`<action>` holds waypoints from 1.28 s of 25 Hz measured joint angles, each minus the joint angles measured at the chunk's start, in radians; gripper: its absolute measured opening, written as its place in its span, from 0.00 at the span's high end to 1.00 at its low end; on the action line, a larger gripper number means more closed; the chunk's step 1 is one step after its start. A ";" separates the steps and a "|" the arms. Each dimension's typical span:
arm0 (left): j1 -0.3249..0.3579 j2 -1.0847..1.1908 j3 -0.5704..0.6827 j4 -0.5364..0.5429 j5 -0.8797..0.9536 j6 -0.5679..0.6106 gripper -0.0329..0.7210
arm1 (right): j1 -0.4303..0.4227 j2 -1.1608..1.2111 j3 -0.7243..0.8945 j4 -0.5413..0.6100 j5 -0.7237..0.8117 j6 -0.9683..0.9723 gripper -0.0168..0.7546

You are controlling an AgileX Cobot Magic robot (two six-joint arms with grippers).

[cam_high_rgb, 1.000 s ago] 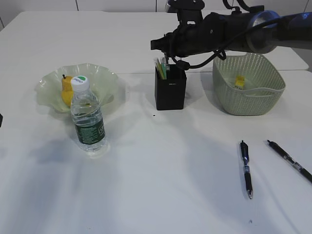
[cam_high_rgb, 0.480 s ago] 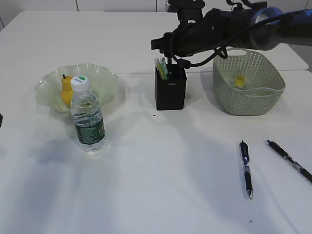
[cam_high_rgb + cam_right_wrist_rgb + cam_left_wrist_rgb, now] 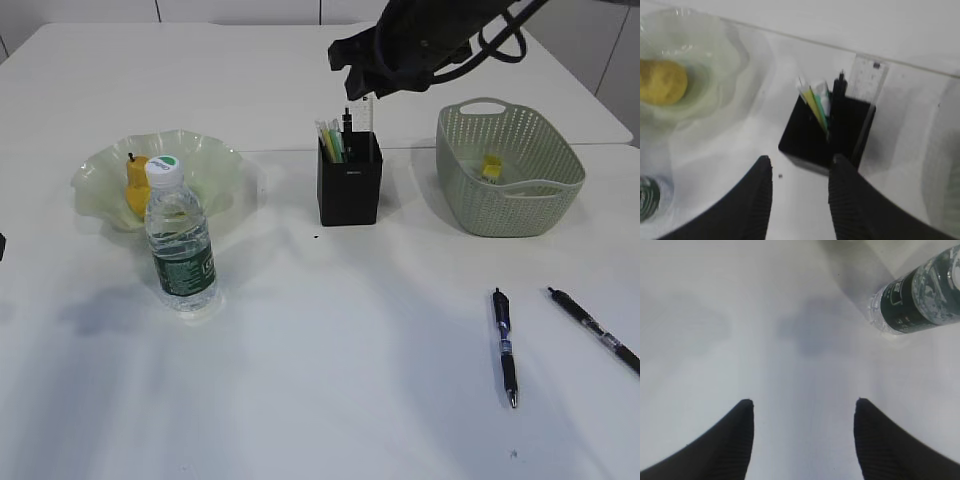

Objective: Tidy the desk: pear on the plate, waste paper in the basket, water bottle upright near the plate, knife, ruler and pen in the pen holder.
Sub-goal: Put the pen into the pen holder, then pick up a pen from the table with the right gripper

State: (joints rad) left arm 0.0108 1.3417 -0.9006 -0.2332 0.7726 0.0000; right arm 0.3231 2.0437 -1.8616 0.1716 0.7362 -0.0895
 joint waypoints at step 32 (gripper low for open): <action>0.000 0.000 0.000 -0.008 0.000 0.000 0.36 | -0.154 -0.027 0.470 -0.200 0.247 0.325 0.61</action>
State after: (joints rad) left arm 0.0108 1.3417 -0.9006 -0.2413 0.7726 0.0000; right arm 0.1692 2.0172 -1.3919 -0.0279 0.9829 0.2356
